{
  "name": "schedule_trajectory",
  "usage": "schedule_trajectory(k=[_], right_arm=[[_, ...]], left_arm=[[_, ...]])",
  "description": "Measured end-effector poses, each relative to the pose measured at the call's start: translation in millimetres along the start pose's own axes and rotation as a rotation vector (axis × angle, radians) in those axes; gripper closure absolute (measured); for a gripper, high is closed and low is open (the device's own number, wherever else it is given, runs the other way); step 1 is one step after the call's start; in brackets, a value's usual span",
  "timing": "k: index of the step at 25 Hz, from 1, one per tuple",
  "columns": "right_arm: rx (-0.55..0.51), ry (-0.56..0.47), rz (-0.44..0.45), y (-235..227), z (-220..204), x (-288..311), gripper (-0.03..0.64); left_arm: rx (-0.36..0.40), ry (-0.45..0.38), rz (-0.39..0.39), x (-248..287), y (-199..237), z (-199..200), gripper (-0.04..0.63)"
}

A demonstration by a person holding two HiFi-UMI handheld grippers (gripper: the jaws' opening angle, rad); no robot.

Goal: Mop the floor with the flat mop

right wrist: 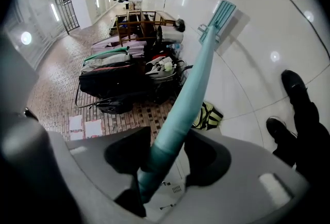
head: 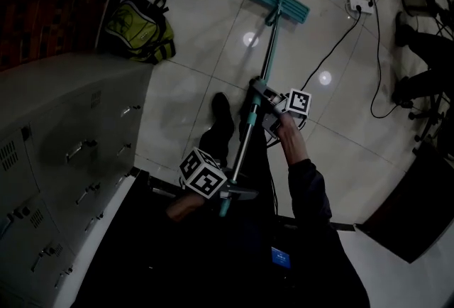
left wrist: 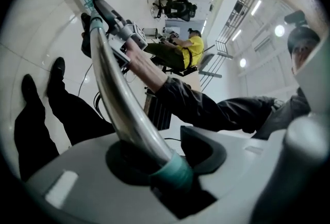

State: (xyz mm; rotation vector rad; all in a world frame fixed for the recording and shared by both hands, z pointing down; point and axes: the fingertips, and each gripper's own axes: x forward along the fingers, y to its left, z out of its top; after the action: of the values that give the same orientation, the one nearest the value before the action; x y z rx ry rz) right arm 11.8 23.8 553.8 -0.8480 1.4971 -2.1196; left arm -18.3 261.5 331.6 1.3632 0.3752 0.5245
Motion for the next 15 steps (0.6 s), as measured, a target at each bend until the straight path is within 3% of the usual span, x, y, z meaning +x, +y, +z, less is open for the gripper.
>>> schedule_trajectory(k=[10, 15], right_arm=[[-0.054, 0.008, -0.063, 82.7, -24.9, -29.0, 0.41], [-0.065, 0.003, -0.072, 110.3, -35.0, -29.7, 0.41]], left_arm=[[0.058, 0.015, 0.005, -0.3, -84.2, -28.7, 0.433], [0.093, 0.017, 0.013, -9.7, -104.3, -38.3, 0.43]])
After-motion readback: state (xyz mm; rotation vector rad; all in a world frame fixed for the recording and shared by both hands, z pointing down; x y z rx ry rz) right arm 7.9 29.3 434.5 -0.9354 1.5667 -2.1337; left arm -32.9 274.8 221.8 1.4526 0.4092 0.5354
